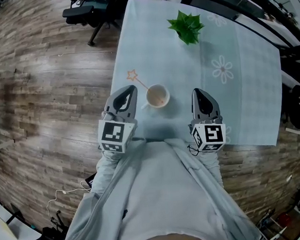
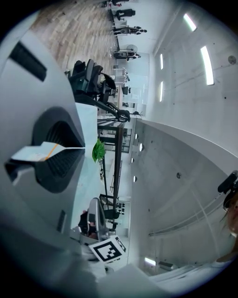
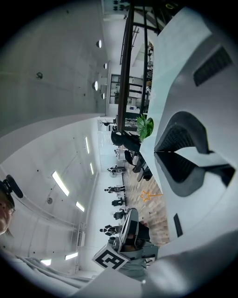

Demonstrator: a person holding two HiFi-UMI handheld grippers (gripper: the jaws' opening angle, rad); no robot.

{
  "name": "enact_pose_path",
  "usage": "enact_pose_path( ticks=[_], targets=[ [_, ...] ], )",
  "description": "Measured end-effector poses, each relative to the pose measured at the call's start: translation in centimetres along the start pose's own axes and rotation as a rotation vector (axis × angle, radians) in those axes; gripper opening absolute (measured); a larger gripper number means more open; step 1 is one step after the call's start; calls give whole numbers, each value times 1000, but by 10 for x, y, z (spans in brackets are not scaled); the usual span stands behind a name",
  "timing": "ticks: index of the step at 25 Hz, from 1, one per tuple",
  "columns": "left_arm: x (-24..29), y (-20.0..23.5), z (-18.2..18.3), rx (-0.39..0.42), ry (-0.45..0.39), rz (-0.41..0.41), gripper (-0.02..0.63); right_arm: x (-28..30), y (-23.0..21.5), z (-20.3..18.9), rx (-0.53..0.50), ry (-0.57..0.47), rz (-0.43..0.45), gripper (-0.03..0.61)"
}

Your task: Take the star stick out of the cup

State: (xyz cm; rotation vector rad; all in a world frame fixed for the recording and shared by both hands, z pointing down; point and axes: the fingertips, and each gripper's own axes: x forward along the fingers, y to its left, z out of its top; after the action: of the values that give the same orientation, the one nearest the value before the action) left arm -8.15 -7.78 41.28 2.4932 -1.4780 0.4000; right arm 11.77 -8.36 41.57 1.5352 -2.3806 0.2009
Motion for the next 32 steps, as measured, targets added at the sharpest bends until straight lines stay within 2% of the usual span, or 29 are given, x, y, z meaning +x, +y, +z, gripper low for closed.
enact_pose_path(
  ticks=[7,8,9,10,20,32],
  targets=[
    [15,-11,-25,-85,64,-88,26,-1,-1,-10,15,26,-16,15],
    [16,-12,-29,-103,72,-97,51,-1,-1,-11,16,29,-17,15],
    [18,-15,-33,-120,82,-106,101,-2,-2,-12,17,32,-17,15],
    [19,-17,-36,-138,93,-114,114,-3,-2,-13,18,36,-19,15],
    [38,-25,-70,-282,154,-190,167,-1,-3,-26,21,74,-25,15],
    [64,-29,-95,-368,207,-236,183,2,-4,-45,50,113,-31,15]
  ],
)
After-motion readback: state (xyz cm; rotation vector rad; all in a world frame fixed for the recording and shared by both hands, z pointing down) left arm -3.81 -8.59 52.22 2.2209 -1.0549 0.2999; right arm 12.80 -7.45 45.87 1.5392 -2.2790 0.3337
